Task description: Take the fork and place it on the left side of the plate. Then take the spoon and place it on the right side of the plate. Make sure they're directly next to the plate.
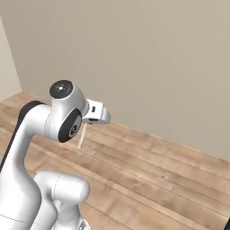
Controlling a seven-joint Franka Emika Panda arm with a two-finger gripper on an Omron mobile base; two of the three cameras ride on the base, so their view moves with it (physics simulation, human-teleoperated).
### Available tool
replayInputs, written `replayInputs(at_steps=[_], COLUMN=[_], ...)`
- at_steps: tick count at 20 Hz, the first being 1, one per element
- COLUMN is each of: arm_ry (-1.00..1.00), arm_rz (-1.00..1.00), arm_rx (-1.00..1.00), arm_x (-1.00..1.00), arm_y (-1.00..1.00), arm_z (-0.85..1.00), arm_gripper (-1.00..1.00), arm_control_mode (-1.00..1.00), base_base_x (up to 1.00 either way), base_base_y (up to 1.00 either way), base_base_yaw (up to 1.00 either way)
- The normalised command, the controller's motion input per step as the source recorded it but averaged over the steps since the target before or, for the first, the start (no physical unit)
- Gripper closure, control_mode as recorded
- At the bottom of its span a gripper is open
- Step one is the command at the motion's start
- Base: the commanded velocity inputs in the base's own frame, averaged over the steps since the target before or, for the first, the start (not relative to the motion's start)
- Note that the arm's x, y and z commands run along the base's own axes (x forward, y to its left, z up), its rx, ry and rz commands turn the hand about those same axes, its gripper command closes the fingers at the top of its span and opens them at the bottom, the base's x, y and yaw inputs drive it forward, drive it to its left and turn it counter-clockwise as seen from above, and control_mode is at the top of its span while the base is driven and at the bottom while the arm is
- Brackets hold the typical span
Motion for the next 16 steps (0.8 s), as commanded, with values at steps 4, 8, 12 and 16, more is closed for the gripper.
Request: replayInputs(at_steps=[4, 8, 12, 16], arm_ry=[0.0, 0.0, 0.0, 0.0], arm_rz=[0.0, 0.0, 0.0, 0.0], arm_rx=[0.0, 0.0, 0.0, 0.0], arm_x=[0.0, 0.0, 0.0, 0.0], arm_y=[0.0, 0.0, 0.0, 0.0], arm_z=[0.0, 0.0, 0.0, 0.0], arm_gripper=[1.0, 1.0, 1.0, 1.0], arm_control_mode=[1.0, 1.0, 1.0, 1.0], base_base_x=[1.0, 1.0, 1.0, 0.95], base_base_y=[0.0, 0.0, 0.0, 0.0], base_base_yaw=[0.58, 0.58, 0.61, 0.68])
